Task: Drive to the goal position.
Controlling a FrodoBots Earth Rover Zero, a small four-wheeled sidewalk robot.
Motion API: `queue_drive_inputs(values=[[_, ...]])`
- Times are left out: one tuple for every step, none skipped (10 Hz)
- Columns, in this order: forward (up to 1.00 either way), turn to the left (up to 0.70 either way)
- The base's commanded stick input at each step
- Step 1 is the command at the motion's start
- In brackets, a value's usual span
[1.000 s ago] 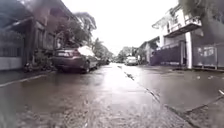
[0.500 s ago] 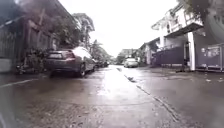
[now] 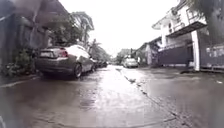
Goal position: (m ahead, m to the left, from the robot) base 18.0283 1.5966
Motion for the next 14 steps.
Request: queue_drive_inputs(values=[[1.00,0.00],[1.00,0.00],[1.00,0.00],[1.00,0.00],[1.00,0.00],[1.00,0.00],[1.00,0.00],[1.00,0.00],[1.00,0.00],[1.00,0.00],[1.00,0.00],[1.00,0.00],[1.00,0.00],[1.00,0.00]])
